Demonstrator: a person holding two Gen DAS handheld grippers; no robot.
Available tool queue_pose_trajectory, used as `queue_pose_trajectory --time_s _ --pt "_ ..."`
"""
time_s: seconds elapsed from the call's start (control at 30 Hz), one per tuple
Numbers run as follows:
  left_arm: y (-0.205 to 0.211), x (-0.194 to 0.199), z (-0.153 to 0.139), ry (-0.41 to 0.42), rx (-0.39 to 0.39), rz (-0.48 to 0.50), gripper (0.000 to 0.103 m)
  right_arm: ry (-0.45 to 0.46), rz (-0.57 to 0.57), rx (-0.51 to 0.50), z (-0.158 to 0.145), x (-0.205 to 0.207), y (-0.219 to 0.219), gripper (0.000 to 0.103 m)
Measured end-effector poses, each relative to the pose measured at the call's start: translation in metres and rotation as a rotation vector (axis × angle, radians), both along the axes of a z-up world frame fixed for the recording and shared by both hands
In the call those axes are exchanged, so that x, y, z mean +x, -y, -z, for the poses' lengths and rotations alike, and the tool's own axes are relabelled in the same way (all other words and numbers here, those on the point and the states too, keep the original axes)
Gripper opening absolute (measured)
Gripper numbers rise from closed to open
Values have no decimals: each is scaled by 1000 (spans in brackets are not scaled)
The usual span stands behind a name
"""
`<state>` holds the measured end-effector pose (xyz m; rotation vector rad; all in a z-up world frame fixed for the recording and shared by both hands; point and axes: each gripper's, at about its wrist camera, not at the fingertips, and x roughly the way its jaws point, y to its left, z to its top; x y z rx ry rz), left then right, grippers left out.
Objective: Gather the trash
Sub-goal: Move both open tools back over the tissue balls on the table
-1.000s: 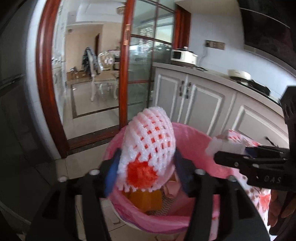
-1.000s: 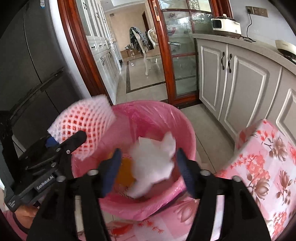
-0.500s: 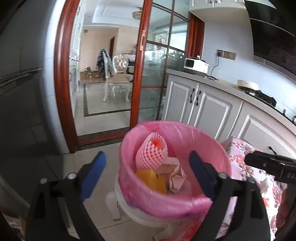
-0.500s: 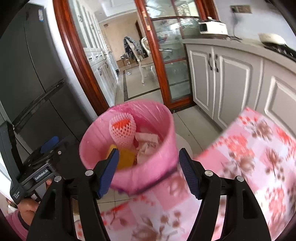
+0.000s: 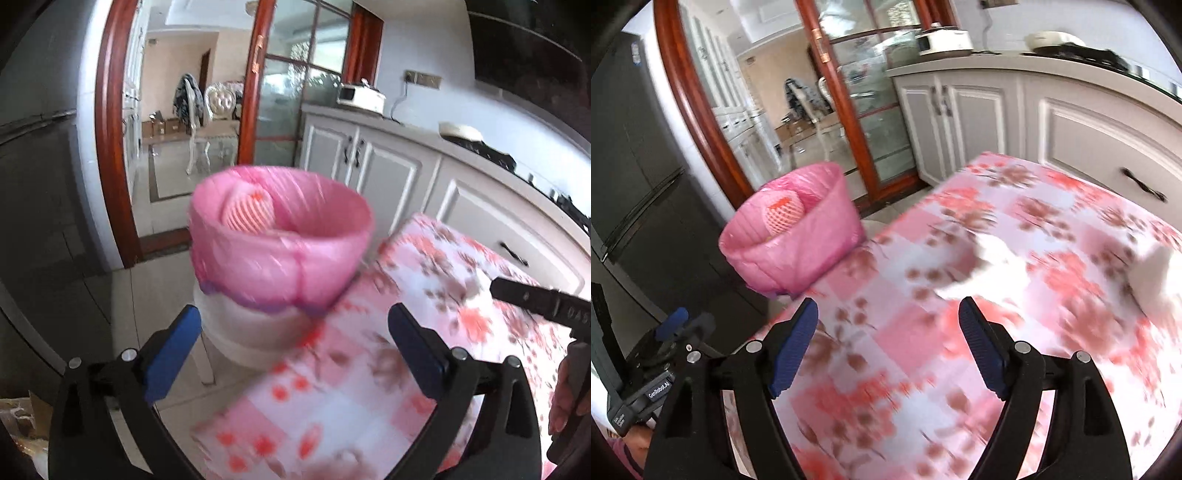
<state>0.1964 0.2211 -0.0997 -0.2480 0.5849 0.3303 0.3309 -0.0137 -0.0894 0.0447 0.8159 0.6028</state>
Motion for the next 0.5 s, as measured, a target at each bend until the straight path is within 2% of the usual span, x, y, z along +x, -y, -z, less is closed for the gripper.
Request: queue_pose_trajectory --time_s 0.07,0.5 --pt "15 -4 2 -7 -14 23 98 5 33 -9 1 -9 19 81" --pt "109 2 13 -65 51 181 98 -40 238 -9 26 -36 121 81"
